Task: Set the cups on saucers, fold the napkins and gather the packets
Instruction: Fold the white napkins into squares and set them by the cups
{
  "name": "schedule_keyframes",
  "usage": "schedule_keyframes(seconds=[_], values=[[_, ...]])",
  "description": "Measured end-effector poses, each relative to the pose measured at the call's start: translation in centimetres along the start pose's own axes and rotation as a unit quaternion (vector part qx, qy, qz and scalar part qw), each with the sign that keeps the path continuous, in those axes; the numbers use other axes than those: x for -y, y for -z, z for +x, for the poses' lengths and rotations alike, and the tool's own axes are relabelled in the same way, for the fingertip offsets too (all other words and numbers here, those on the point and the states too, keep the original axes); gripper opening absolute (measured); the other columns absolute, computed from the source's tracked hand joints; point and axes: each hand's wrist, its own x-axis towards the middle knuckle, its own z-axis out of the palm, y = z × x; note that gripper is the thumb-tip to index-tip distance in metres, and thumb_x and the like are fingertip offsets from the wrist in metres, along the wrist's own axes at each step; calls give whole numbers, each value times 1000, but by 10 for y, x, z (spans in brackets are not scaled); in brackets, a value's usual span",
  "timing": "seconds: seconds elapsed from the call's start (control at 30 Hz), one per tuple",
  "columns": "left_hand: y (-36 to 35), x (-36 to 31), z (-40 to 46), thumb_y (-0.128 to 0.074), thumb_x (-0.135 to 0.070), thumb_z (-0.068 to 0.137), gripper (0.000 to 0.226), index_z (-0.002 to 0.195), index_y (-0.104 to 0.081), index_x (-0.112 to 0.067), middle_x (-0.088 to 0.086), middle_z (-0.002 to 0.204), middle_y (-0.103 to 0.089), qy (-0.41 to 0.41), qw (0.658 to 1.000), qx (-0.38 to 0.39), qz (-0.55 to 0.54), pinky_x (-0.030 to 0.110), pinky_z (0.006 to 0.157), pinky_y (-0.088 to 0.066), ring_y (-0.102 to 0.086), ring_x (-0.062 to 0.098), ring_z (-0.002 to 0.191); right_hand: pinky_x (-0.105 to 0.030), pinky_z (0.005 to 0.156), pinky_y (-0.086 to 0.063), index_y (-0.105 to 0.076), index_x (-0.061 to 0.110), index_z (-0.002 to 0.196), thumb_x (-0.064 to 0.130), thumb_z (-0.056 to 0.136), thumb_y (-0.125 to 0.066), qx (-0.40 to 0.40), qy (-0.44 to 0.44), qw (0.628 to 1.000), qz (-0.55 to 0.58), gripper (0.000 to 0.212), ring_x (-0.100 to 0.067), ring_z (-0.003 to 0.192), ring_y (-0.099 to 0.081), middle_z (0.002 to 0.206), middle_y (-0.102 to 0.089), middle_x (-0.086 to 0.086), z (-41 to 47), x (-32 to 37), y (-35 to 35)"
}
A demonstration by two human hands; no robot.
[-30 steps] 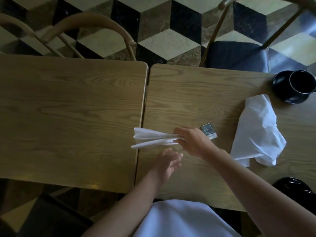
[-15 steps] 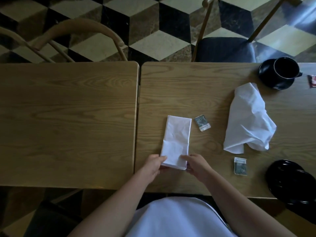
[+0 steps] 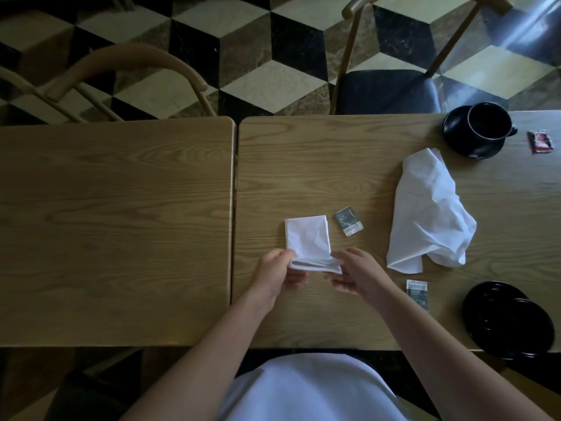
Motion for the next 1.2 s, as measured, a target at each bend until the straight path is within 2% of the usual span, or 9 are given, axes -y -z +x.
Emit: schedule_keyframes(seconds=[0.17,0.4,0.5,0.57,0.63,0.73,0.8,0.97,1.2], values=[[-11,-43,12,-50,-27,96,36,88,-64,5,21,71,-72,55,997,9,-55,29,51,-58,-71,25,57,-30,61,-55,-60,10,104,37,98,-51,5,-32,998,54,29,-25,72,-74,84,-79,-12,16,34,-1],[-17,-68,36,-48,-18,97,23,108,-55,1,21,80,-71,75,995,-6,-68,30,56,-60,-71,25,60,-29,54,-59,-63,0,104,23,97,-57,27,-25,998,40,24,-23,69,-73,91,-72,-19,54,60,-8],[-18,-67,47,-47,-14,96,21,117,-48,-11,21,81,-72,42,997,-19,-69,31,57,-59,-71,27,62,-30,56,-59,-61,-1,102,13,95,-58,35,-20,999,26,16,-25,73,-74,93,-73,-21,66,60,-10],[-17,-59,55,-49,-10,93,27,119,-51,-18,18,79,-72,-49,995,-84,32,29,56,-53,-68,25,62,-27,58,-58,-60,0,98,4,89,-57,36,5,999,-13,10,-23,74,-74,95,-72,-22,71,56,-11],[-17,-47,57,-55,-8,88,21,106,-59,-16,14,72,-69,-165,959,-132,188,30,58,-46,-62,23,59,-31,66,-57,-57,4,92,0,87,-57,35,31,998,-49,7,-24,80,-72,97,-70,-23,73,54,-12],[-21,-27,51,-63,-8,83,11,91,-64,-15,-3,65,-60,-256,889,-37,377,27,60,-44,-53,15,58,-47,79,-56,-51,12,82,3,86,-59,6,88,986,-139,13,-33,88,-70,93,-71,-21,72,51,-12],[-22,-19,52,-65,-8,83,9,92,-63,-10,0,77,-62,-282,822,11,495,33,68,-48,-57,20,70,-41,71,-57,-55,16,81,9,84,-59,-29,176,942,-285,8,-34,82,-71,86,-74,-12,66,45,-11],[-25,-27,66,-63,-16,89,29,115,-51,-11,11,120,-61,-246,702,-3,669,40,93,-45,-56,30,116,-44,71,-54,-49,12,109,24,86,-69,-3,304,734,-608,33,-36,97,-66,112,-64,-9,60,28,-15],[-36,-40,93,-65,-23,90,44,125,-44,-7,15,132,-55,-212,619,-23,755,33,103,-40,-53,28,125,-37,92,-46,-48,7,123,17,75,-80,17,254,689,-679,59,-33,118,-57,125,-55,-13,85,50,-26]])
